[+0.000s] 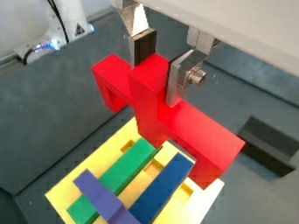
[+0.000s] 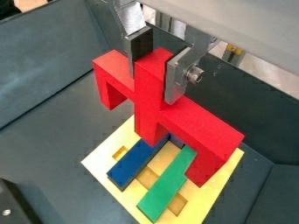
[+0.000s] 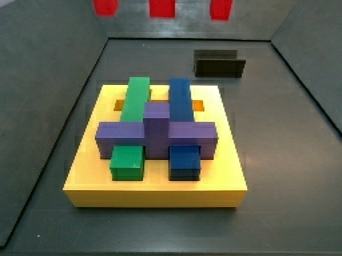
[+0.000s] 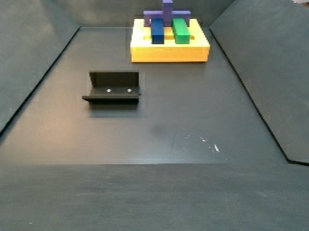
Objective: Pick up the red object. Move up. Move to above the board. Insert the red object.
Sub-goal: Insert the red object.
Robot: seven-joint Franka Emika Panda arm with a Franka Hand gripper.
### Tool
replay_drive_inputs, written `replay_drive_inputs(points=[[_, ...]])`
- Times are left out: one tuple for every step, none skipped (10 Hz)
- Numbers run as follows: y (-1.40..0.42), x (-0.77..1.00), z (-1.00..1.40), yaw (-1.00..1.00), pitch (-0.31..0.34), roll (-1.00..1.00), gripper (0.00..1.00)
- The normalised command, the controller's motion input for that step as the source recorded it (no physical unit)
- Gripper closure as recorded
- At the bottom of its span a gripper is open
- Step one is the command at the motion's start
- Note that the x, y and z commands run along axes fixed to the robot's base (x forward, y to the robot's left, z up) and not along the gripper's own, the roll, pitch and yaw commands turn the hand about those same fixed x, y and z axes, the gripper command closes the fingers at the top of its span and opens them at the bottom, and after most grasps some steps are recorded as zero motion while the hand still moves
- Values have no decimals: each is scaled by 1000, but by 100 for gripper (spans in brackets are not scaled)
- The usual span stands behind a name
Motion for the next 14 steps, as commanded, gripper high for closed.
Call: replay_drive_inputs(points=[[149, 0, -451, 69, 0, -366, 100], [169, 0, -474, 140, 0, -351, 100], [134, -186, -840, 143, -136, -91, 100], [29, -146, -874, 83, -156, 140, 100], [0, -160, -803, 86, -120, 256, 100], [0, -186, -743, 77, -100, 296, 100], [0, -151, -709, 51, -63, 326, 100], [0, -183, -677, 69, -50, 346, 100], [0, -97, -529, 43, -44, 139, 100], [-9, 0, -331, 63, -91, -46, 100], [-37, 186, -154, 86, -36, -29, 100], [-29, 200, -29, 83, 0, 0, 100], [0, 117, 0, 51, 0, 0, 100], [0, 143, 0, 74, 0, 0, 100]])
